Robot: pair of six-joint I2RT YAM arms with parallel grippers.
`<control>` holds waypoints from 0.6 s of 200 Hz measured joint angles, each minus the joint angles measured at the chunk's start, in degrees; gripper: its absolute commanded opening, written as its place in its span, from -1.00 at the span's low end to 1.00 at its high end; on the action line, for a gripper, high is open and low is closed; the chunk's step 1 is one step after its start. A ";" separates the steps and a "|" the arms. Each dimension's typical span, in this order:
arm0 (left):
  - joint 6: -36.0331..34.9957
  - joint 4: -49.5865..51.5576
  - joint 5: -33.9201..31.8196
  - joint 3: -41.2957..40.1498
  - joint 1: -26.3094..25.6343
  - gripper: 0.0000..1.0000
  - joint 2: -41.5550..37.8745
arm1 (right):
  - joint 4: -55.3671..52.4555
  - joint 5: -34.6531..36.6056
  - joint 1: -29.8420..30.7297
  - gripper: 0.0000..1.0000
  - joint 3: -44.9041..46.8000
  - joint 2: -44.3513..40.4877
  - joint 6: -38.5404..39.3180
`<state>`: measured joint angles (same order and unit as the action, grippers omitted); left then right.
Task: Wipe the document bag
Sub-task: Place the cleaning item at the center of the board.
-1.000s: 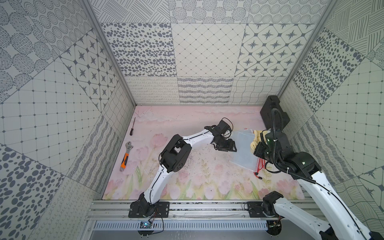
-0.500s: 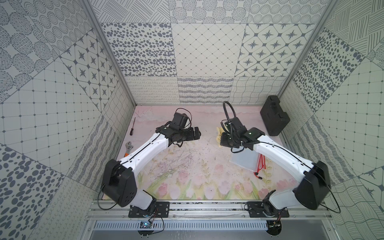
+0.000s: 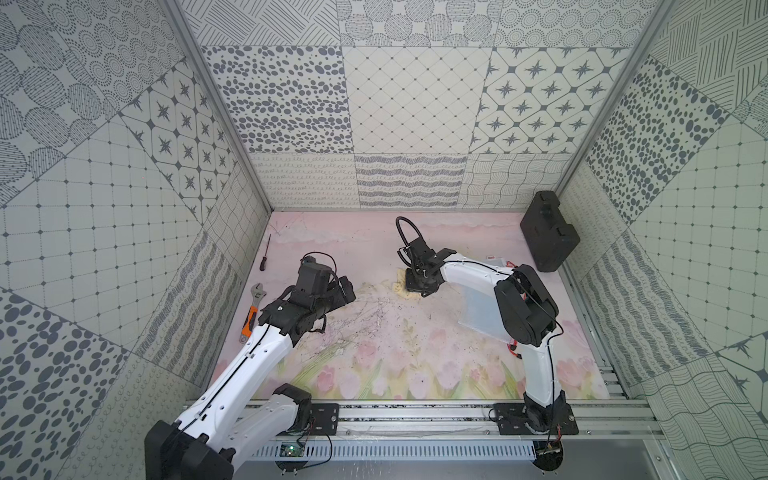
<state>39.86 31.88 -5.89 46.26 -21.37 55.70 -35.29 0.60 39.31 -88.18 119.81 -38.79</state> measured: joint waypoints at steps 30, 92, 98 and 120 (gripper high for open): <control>0.04 0.22 -0.94 0.79 0.44 0.98 0.96 | 0.17 0.70 0.61 0.98 0.04 -1.51 1.44; -2.93 0.57 -6.56 6.45 2.58 0.98 1.88 | 2.14 4.98 0.37 0.98 3.76 -24.35 5.75; -3.61 0.59 -7.50 6.88 2.97 0.97 1.84 | 3.15 6.14 0.07 0.98 5.60 -28.52 6.34; -9.16 -1.05 -11.43 6.75 4.48 0.98 1.07 | 6.75 10.62 -2.80 0.98 15.39 -44.39 7.61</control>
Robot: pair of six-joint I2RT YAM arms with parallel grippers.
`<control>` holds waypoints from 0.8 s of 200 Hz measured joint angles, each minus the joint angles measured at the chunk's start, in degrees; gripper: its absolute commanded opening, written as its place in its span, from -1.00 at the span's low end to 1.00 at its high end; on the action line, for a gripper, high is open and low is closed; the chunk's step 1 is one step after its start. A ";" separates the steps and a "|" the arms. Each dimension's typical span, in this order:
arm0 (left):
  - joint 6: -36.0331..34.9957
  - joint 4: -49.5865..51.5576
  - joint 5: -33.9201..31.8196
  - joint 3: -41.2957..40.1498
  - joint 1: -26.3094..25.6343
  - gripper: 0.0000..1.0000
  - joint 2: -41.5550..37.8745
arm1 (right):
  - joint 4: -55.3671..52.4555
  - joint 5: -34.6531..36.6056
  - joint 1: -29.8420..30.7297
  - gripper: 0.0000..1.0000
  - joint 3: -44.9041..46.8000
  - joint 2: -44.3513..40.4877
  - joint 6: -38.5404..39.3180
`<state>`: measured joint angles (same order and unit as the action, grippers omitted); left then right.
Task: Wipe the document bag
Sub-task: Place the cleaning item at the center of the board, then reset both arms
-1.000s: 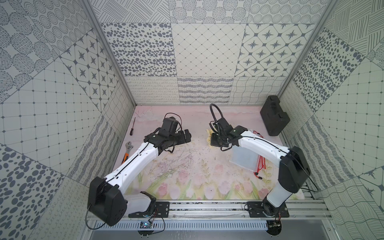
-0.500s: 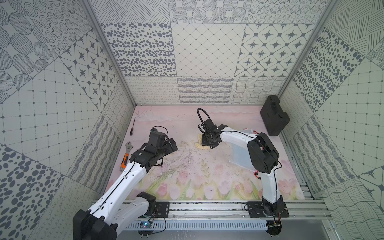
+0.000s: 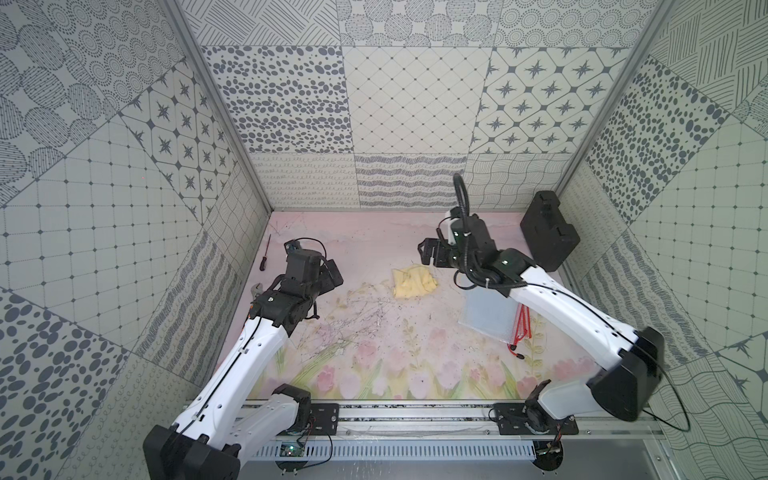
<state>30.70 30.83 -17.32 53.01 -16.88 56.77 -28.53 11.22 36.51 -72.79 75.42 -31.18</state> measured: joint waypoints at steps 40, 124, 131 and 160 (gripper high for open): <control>-11.41 -8.37 -4.15 -7.48 2.60 0.98 1.57 | 8.96 5.51 -22.62 0.98 27.21 -24.17 2.95; -23.43 -37.22 -2.40 -21.92 9.66 0.98 16.13 | 38.16 15.85 -24.76 0.98 51.74 -16.83 22.62; -23.87 -39.36 -2.25 -22.58 9.92 0.98 17.66 | 42.58 15.72 -25.14 0.98 52.81 -13.88 23.61; -25.88 -48.98 -1.86 -25.53 10.75 0.97 23.32 | 56.33 13.62 -27.87 0.98 54.12 -1.57 25.49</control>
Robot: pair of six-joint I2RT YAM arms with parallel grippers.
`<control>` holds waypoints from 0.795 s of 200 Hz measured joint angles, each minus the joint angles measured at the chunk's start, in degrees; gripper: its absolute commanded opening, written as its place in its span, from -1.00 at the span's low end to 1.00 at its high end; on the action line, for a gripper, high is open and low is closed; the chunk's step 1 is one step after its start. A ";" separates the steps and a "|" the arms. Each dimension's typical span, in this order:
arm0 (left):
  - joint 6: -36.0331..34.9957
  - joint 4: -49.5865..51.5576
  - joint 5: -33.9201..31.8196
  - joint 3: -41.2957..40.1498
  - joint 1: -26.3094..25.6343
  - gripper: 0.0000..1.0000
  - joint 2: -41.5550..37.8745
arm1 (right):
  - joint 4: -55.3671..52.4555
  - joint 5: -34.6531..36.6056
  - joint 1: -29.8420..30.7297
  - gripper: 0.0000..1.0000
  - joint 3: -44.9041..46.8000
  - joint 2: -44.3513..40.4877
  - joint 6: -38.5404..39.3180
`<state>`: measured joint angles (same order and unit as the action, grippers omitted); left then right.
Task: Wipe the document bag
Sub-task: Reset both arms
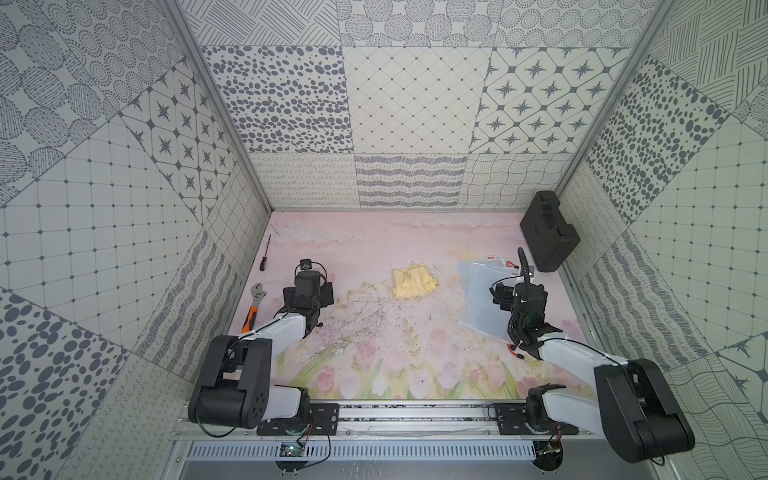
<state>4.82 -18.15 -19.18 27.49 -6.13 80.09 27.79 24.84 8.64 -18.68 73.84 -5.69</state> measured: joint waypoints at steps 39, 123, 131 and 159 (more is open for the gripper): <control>-1.62 -13.03 1.55 -3.26 1.99 0.98 7.52 | 16.15 -5.20 -2.10 0.97 -1.33 14.99 2.10; -2.73 -25.00 4.74 -4.24 3.26 0.98 9.70 | 19.23 -10.08 -3.85 0.97 -2.84 16.09 2.29; -2.82 -25.44 4.87 -4.24 3.26 0.98 9.70 | 19.26 -10.14 -3.85 0.97 -2.84 16.09 2.29; -2.86 -26.69 5.27 -4.24 3.26 0.98 9.70 | 19.23 -10.36 -3.85 0.97 -2.86 16.09 2.29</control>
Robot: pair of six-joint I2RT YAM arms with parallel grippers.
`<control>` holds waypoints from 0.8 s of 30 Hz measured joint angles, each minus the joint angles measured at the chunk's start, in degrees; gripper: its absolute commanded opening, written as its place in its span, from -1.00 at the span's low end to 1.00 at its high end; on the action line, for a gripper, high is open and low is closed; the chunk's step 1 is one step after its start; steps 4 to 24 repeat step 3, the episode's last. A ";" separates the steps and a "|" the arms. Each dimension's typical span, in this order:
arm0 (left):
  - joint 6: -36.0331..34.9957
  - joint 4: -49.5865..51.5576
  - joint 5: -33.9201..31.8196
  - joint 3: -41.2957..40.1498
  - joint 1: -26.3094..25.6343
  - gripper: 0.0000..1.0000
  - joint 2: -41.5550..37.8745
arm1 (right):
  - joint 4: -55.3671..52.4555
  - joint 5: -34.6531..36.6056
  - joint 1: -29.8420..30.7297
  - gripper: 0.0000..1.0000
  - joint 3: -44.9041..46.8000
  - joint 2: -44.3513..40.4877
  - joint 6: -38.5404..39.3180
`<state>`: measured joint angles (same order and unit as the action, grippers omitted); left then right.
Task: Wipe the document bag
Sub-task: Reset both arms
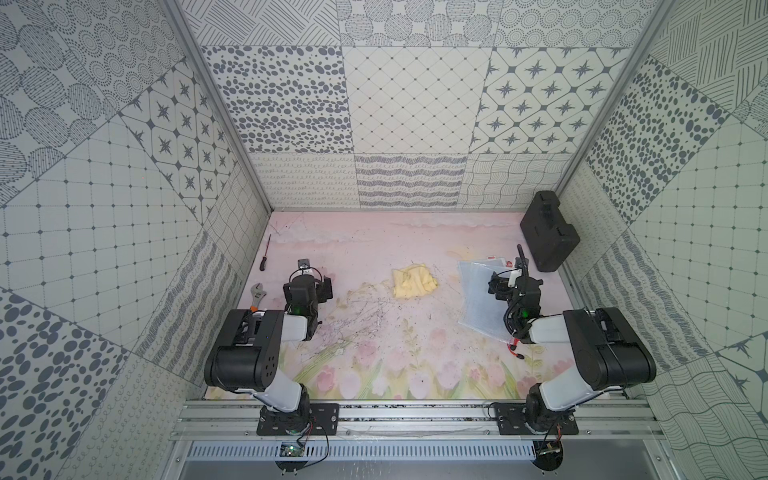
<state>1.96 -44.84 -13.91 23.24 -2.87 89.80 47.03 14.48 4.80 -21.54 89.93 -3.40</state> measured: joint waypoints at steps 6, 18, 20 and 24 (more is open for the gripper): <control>0.00 -0.81 0.07 0.00 0.00 0.97 0.00 | 0.00 -0.11 0.00 0.97 0.00 0.00 0.00; 0.00 -0.81 0.07 0.00 0.00 0.97 0.00 | 0.00 -0.11 0.00 0.97 0.00 0.00 0.00; 0.00 -0.81 0.07 0.00 0.00 0.97 0.00 | 0.00 -0.11 0.00 0.97 0.00 0.00 0.00; 0.00 -0.81 0.07 0.00 0.00 0.97 0.00 | 0.00 -0.11 0.00 0.97 0.00 0.00 0.00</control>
